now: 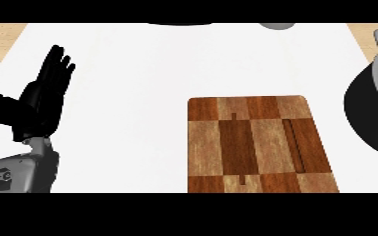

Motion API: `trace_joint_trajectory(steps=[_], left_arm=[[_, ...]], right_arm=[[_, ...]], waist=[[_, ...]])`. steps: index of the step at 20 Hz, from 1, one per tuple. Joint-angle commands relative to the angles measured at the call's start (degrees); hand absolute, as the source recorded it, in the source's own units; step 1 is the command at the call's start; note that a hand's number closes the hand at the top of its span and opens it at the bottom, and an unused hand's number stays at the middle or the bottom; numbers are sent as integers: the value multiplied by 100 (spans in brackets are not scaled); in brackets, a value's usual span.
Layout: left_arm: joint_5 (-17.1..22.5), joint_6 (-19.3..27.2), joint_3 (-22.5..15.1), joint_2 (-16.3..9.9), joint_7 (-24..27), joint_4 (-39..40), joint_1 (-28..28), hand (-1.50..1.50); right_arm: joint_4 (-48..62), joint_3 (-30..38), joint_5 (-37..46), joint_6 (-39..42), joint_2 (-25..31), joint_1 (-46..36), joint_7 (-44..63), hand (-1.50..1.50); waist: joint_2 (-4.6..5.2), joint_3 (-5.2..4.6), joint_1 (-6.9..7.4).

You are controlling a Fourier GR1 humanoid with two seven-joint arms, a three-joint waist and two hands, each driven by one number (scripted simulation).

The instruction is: Pick the sweet potato from the cutting board and place it in the pot

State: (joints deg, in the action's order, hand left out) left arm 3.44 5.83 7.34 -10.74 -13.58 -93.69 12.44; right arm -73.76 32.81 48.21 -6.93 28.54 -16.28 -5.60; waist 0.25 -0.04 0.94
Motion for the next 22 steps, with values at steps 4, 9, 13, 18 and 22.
trace_joint_trajectory(steps=[4,9,13,18,22], left_arm=[[-233,152,-240,224,91,-148,-223,0],[-37,4,21,25,77,48,-86,0],[46,-43,61,10,82,-58,-121,0],[-116,166,-96,140,-164,-7,162,0],[181,-142,170,-76,-21,-151,-181,0]], right_arm=[[1970,196,-381,130,96,-544,-250,-150],[2500,316,-1050,871,140,-782,-969,-150],[2501,808,-1878,1203,21,-1080,-1399,-150],[2734,1467,-2667,1424,31,-1235,-1564,-150],[3150,1955,-3219,2049,575,-1039,-1748,-150]], waist=[[10,16,20],[25,20,27],[0,24,15],[-5,23,-77],[-16,16,-39]])
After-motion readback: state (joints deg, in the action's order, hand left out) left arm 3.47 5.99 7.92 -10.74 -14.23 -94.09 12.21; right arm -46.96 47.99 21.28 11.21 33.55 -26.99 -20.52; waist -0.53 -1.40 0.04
